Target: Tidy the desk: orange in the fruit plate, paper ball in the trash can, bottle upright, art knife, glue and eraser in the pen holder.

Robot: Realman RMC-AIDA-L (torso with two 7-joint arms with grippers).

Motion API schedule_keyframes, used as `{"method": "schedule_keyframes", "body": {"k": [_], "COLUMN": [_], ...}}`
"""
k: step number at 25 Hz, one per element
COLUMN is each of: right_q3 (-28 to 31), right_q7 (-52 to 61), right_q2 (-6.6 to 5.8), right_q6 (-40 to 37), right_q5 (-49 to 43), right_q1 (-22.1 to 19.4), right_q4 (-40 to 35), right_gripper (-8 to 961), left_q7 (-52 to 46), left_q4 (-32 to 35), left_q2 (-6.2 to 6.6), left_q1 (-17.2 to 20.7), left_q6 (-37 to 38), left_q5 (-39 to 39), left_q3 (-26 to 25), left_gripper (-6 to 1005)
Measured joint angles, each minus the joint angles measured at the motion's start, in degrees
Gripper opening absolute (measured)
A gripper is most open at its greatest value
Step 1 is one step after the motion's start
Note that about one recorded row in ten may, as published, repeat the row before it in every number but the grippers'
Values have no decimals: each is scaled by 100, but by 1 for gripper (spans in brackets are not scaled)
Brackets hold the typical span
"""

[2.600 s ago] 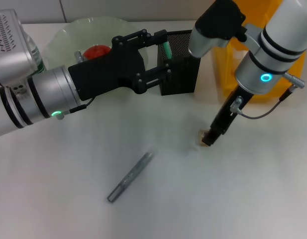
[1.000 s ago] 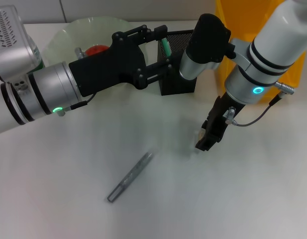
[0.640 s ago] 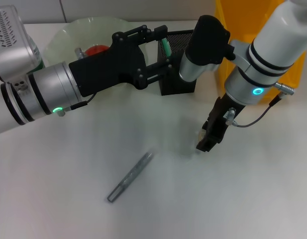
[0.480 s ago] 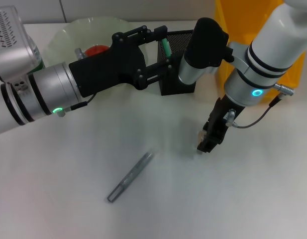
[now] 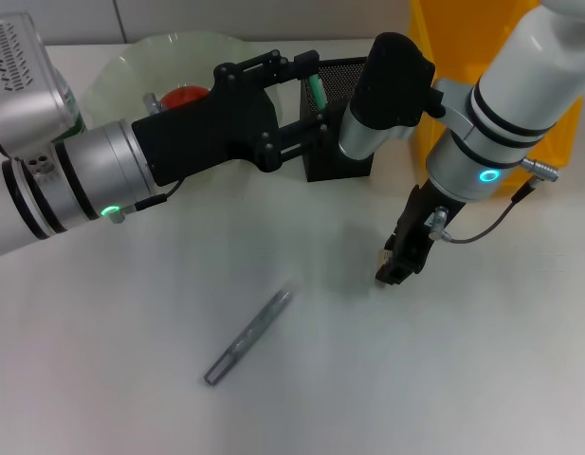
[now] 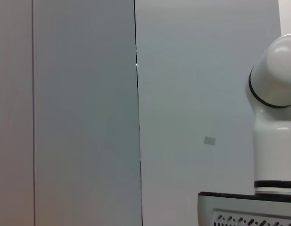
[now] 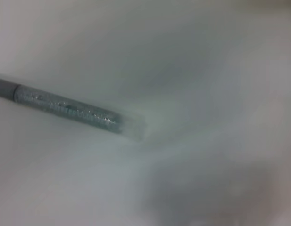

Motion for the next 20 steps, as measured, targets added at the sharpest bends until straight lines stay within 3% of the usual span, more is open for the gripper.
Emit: {"method": "schedule_keyframes", "body": {"k": [7, 11, 16, 17, 18, 19, 20], "right_q3": [7, 137, 245, 294, 454, 454, 628], "right_q7": [37, 101, 277, 284, 284, 284, 249], "right_q2": [0, 0, -36, -39, -40, -40, -38], "right_q6": [-2, -26, -82, -89, -55, -55, 107], "right_q5": [0, 12, 379, 484, 680, 680, 928], "right_q1": [-6, -206, -894, -1092, -1539, -1539, -1970], "right_q4": [-21, -408, -1576, -1896, -2482, -2482, -2935], "right_gripper": [415, 414, 403, 402, 402, 402, 402], "left_q7": [2, 2, 2, 2, 2, 2, 2], "left_q4": [-9, -14, -23, -25, -26, -26, -26], "left_q2": [1, 0, 0, 0, 0, 0, 0], "left_q1": [-23, -29, -19, -17, -21, -21, -27], "left_q6": [-1, 0, 1, 2, 8, 8, 17], "left_q5": [-11, -25, -149, -155, -163, -163, -191], "left_q3": [-1, 1, 1, 1, 1, 1, 0], "left_gripper": [619, 619, 619, 619, 619, 619, 619]}}
